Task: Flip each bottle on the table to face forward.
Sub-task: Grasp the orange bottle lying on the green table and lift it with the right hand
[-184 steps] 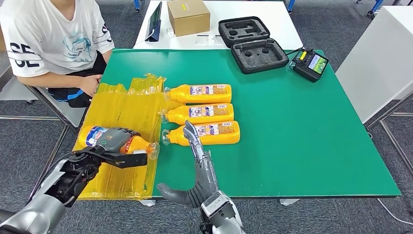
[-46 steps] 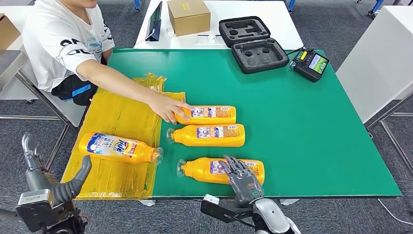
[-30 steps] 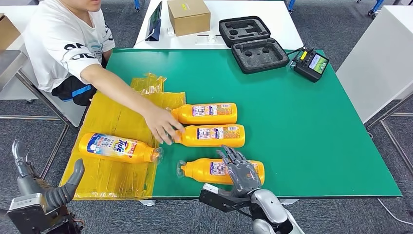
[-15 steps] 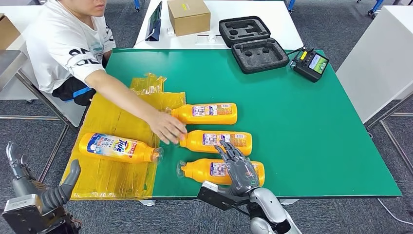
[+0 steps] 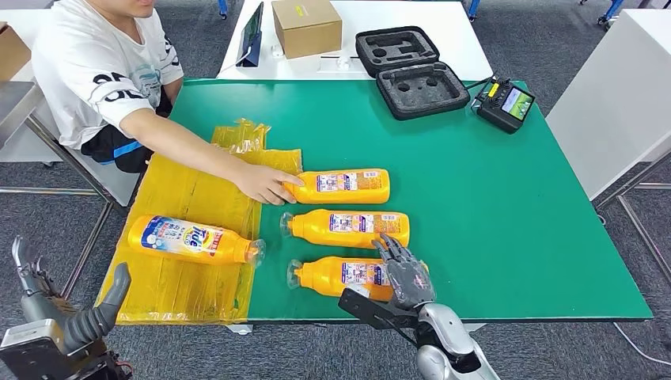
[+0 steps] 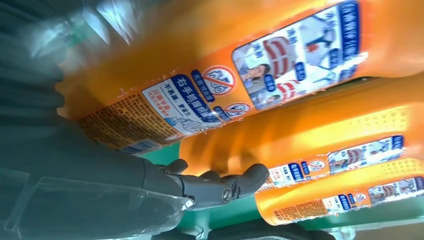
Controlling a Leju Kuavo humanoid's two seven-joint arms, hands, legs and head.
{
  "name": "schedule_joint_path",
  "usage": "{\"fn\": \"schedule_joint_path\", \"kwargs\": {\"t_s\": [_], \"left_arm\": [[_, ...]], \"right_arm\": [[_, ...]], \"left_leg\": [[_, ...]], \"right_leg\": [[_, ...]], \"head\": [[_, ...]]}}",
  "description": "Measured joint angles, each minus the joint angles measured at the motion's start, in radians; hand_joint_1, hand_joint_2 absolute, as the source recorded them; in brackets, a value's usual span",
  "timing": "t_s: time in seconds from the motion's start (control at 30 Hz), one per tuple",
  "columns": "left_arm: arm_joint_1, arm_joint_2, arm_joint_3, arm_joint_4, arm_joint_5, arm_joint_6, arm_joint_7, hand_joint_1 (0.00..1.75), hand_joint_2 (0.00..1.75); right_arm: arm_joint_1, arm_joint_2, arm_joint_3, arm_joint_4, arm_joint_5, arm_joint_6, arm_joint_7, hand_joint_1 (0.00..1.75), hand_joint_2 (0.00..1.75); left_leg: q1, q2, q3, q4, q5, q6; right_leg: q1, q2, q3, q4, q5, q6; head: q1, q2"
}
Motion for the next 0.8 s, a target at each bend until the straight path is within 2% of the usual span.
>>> {"fn": "schedule_joint_path", "kwargs": {"t_s": [0.8], "left_arm": [[-0.004, -0.017, 0.0, 0.016, 0.0, -0.006, 0.0, 0.0, 1.75]], "right_arm": [[-0.03, 0.0, -0.015, 0.042, 0.01, 0.002, 0.007, 0.0, 1.75]], "left_leg": [[0.0, 0.0, 0.0, 0.0, 0.0, 0.0]], "right_leg": [[0.0, 0.0, 0.0, 0.0, 0.0, 0.0]], "head": [[0.0, 0.0]]}}
